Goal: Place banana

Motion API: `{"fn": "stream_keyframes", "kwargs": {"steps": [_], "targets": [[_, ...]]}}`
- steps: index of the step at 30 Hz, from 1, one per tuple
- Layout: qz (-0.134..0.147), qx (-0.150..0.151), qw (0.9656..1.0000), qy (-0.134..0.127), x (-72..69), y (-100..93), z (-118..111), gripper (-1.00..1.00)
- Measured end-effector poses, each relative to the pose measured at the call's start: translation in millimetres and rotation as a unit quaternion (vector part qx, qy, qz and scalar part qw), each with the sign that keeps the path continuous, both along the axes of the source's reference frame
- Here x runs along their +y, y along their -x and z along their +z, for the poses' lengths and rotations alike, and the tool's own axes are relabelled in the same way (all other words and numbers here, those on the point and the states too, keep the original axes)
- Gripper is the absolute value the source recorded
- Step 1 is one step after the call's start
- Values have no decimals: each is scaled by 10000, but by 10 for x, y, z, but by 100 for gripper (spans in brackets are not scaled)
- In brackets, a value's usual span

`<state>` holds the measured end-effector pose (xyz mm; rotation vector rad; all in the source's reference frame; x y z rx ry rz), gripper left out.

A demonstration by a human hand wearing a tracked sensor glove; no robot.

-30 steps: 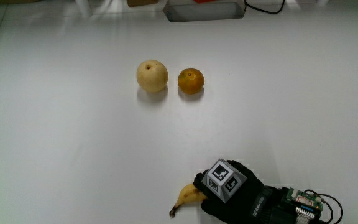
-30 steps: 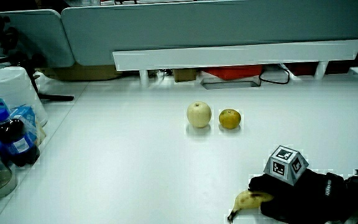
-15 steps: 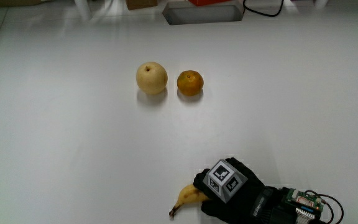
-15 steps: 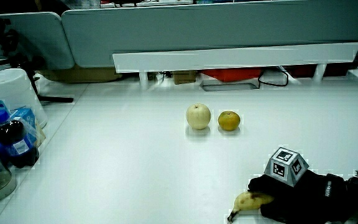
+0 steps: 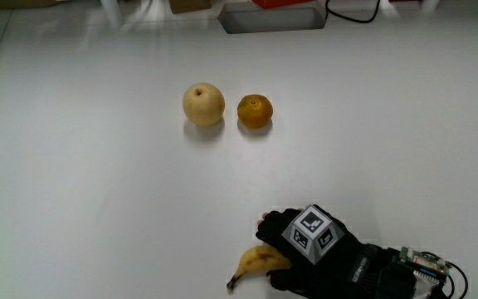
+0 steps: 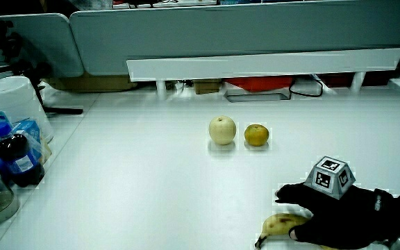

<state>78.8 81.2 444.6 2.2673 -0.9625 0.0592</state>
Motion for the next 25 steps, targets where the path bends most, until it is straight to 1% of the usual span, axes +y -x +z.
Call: {"fn": "stream_keyframes", "kwargs": {"steps": [1,2,3,4,5,6,9,13,17,21,24,25], "targets": [[47,4,10000,-2,-8,-22,-14,-100],[36,65,10000,36,-8,-50,1,-100],[78,66,9999,-41,-19,-79,-29,-100],[23,142,9999,-29,-14,-121,-9,-100],[96,144,9998,-88,-24,-163,-26,-100],[16,253,9996,110,-6,-240,97,-100],[226,182,9993,-244,-65,-370,-99,-100],[165,170,9995,-214,-49,-572,-98,-100],[446,-28,9989,-110,-72,-739,-260,-100],[728,-226,9971,-6,-96,-906,-422,-100],[878,-192,9958,-164,-83,-1072,-408,-100],[957,-228,9949,-210,-76,-1121,-414,-100]]}}
